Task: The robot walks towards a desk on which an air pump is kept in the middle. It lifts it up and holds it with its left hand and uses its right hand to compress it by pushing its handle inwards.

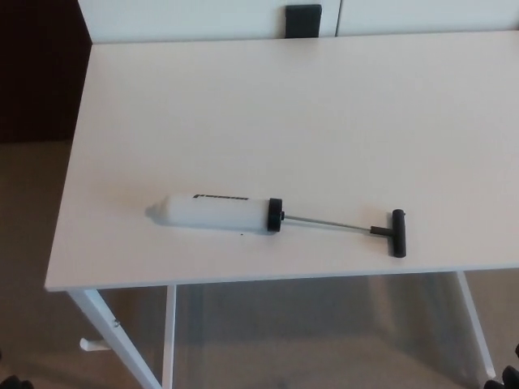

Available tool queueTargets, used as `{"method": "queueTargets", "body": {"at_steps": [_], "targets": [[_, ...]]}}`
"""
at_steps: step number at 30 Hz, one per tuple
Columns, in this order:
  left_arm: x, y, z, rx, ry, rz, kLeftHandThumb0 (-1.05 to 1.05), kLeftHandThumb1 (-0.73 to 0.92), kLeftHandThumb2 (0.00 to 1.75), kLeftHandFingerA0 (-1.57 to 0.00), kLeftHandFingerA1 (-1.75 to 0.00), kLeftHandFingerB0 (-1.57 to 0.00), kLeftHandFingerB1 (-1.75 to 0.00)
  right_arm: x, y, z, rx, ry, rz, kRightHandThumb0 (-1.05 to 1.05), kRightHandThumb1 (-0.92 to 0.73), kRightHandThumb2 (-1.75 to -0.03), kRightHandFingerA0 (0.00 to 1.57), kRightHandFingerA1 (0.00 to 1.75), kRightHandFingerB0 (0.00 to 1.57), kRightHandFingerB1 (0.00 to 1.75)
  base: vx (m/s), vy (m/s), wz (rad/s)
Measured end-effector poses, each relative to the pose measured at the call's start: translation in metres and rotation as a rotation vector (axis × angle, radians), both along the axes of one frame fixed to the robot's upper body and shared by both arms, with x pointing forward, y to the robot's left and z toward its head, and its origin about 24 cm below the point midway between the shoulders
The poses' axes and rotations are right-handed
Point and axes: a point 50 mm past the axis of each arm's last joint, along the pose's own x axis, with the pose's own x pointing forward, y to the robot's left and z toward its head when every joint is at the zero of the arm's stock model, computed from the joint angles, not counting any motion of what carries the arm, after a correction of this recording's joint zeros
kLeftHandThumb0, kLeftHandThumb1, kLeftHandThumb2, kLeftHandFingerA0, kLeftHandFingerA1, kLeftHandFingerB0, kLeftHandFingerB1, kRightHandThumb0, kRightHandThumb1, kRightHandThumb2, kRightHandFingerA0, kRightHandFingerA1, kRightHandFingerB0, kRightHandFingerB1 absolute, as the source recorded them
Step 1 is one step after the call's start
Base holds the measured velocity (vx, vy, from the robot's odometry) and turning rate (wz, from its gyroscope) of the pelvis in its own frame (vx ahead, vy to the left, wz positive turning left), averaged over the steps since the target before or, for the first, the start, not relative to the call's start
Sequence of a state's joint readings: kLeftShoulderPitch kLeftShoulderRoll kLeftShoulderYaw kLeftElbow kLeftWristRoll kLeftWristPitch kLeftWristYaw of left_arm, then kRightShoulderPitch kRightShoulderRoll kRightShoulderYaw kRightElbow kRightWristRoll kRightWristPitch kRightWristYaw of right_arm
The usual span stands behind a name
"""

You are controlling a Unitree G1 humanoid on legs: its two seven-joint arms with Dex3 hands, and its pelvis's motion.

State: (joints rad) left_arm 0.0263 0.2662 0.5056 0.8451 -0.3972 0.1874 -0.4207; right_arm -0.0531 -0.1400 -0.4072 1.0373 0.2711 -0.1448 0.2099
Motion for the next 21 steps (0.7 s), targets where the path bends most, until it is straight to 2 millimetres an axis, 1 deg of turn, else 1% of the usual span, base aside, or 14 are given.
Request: {"method": "queueTargets", "body": {"at_steps": [1, 6, 7, 8, 9, 10, 11, 13, 14, 16, 17, 18, 19, 21], "targets": [[0.0, 0.0, 0.0, -0.001, 0.002, 0.001, -0.05, 0.5, 0.93, -0.26, -0.56, -0.21, -0.51, 0.0, 0.001, 0.0, -0.003, 0.002, 0.003, -0.27, -0.6, -0.58, 0.79, 0.5, 0.54, 0.43, 0.0, 0.0, 0.0], [0.001, 0.0, 0.0, 0.006, 0.003, 0.0, -0.05, 0.51, 0.94, -0.25, -0.55, -0.2, -0.5, 0.0, 0.001, -0.001, -0.008, 0.005, 0.011, -0.27, -0.61, -0.58, 0.81, 0.5, 0.55, 0.43, 0.0, 0.0, 0.0], [0.002, 0.0, 0.001, 0.008, 0.002, 0.001, -0.06, 0.73, 0.6, -0.25, -0.4, -0.22, -0.31, 0.0, 0.001, -0.001, -0.008, 0.006, 0.011, -0.28, -0.55, -0.56, 0.78, 0.52, 0.54, 0.43, 0.0, 0.0, 0.0], [0.003, 0.0, 0.001, 0.01, 0.0, 0.002, -0.06, 0.73, 0.6, -0.25, -0.4, -0.22, -0.31, -0.001, 0.001, -0.001, -0.008, 0.006, 0.011, -0.28, -0.55, -0.56, 0.78, 0.52, 0.54, 0.43, 0.0, 0.0, 0.0], [0.003, 0.0, 0.001, 0.011, 0.0, 0.002, -0.04, 0.69, 0.75, -0.08, -0.23, -0.09, -0.19, 0.0, 0.001, -0.001, -0.008, 0.006, 0.011, -0.22, -0.57, -0.57, 0.81, 0.51, 0.58, 0.44, 0.0, 0.0, 0.0], [0.005, 0.001, 0.003, 0.015, -0.011, 0.017, -0.04, 0.69, 0.75, -0.08, -0.23, -0.09, -0.19, 0.0, 0.001, -0.001, -0.008, 0.005, 0.01, -0.22, -0.57, -0.57, 0.81, 0.51, 0.58, 0.44, 0.0, 0.0, 0.0], [0.006, 0.001, 0.003, 0.016, -0.015, 0.024, -0.06, 0.6, 0.71, -0.08, -0.24, -0.08, -0.2, 0.0, 0.001, -0.001, -0.008, 0.004, 0.009, -0.23, -0.7, -0.6, 0.73, 0.49, 0.54, 0.43, 0.0, 0.0, 0.0], [0.005, 0.004, 0.008, 0.02, -0.052, 0.062, -0.06, 0.6, 0.71, -0.08, -0.24, -0.08, -0.2, 0.0, 0.001, 0.0, -0.008, -0.004, 0.003, -0.23, -0.7, -0.6, 0.73, 0.49, 0.54, 0.43, 0.0, 0.0, 0.0], [0.005, 0.004, 0.008, 0.021, -0.057, 0.068, -0.12, 0.6, 0.57, -0.09, -0.34, -0.11, -0.26, -0.001, 0.001, 0.0, -0.008, -0.005, 0.002, -0.28, -0.66, -0.59, 0.7, 0.48, 0.54, 0.42, 0.0, 0.0, 0.0], [0.001, 0.011, 0.018, 0.047, -0.105, 0.108, -0.12, 0.6, 0.57, -0.09, -0.34, -0.11, -0.26, -0.004, 0.0, 0.0, -0.013, -0.01, 0.002, -0.28, -0.66, -0.59, 0.7, 0.48, 0.54, 0.42, 0.0, 0.0, 0.0], [-0.002, 0.016, 0.024, 0.07, -0.129, 0.125, -0.17, 0.54, 0.59, -0.2, -0.37, -0.18, -0.3, -0.007, 0.0, 0.001, -0.016, -0.013, 0.004, -0.3, -0.64, -0.58, 0.72, 0.49, 0.55, 0.42, 0.0, 0.0, 0.0], [-0.002, 0.016, 0.024, 0.07, -0.129, 0.125, -0.17, 0.54, 0.59, -0.2, -0.37, -0.18, -0.3, -0.007, 0.0, 0.001, -0.016, -0.013, 0.004, -0.3, -0.64, -0.58, 0.72, 0.49, 0.55, 0.42, 0.0, 0.0, 0.0], [-0.007, 0.025, 0.037, 0.127, -0.164, 0.143, -0.1, 0.56, 0.56, -0.22, -0.38, -0.23, -0.29, -0.011, 0.0, 0.003, -0.023, -0.03, 0.016, -0.3, -0.65, -0.59, 0.74, 0.49, 0.56, 0.43, 0.0, 0.0, 0.0], [-0.008, 0.029, 0.045, 0.158, -0.183, 0.145, -0.1, 0.56, 0.56, -0.22, -0.38, -0.23, -0.29, -0.013, -0.001, 0.005, -0.029, -0.04, 0.021, -0.3, -0.65, -0.59, 0.74, 0.49, 0.56, 0.43, 0.0, 0.0, 0.0]]}}
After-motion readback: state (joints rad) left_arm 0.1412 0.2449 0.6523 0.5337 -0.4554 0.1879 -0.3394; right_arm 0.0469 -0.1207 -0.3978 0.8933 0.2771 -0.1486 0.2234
